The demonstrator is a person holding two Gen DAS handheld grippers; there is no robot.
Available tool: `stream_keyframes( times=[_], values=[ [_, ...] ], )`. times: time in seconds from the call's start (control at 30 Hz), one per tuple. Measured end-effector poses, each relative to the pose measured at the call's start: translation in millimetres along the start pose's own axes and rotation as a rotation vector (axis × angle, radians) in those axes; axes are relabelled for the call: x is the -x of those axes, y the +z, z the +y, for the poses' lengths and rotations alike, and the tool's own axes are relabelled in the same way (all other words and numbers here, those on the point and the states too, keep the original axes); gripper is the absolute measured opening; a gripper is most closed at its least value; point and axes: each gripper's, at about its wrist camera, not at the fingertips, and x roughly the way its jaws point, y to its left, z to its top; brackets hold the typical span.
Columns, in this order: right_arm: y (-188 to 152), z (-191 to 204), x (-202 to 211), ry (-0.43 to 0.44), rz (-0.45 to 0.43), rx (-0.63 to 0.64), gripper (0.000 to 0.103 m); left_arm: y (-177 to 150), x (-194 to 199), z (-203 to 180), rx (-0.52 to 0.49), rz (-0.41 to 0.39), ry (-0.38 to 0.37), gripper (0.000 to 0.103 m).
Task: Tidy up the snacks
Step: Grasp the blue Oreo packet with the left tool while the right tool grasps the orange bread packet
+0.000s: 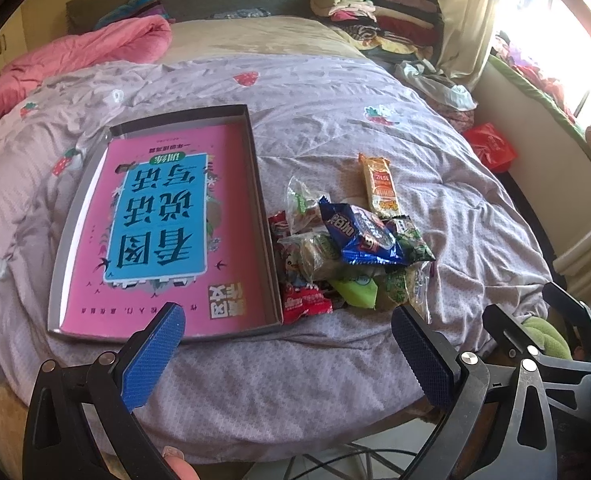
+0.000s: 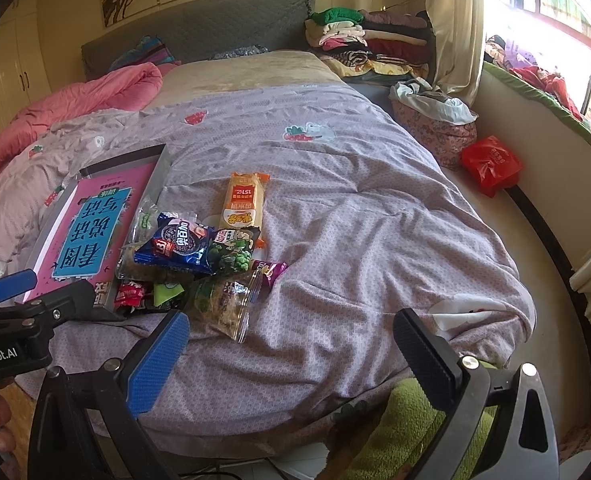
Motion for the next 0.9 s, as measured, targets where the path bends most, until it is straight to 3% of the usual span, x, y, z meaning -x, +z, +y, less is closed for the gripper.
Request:
stream_keyframes(
  times=[0.67, 0.9],
  values=[
    [16.2, -20.5, -42.1, 0.03, 0.053, -0.056, 0.103, 37.9, -29.7, -19.6, -0.058, 0.054, -0.125, 0.103],
    [28.0, -24.2, -65.3, 0.13, 0.079, -0.053, 0.103, 55.7, -48.5, -35.0, -0.096, 0.098, -0.133, 0.1]
  ],
)
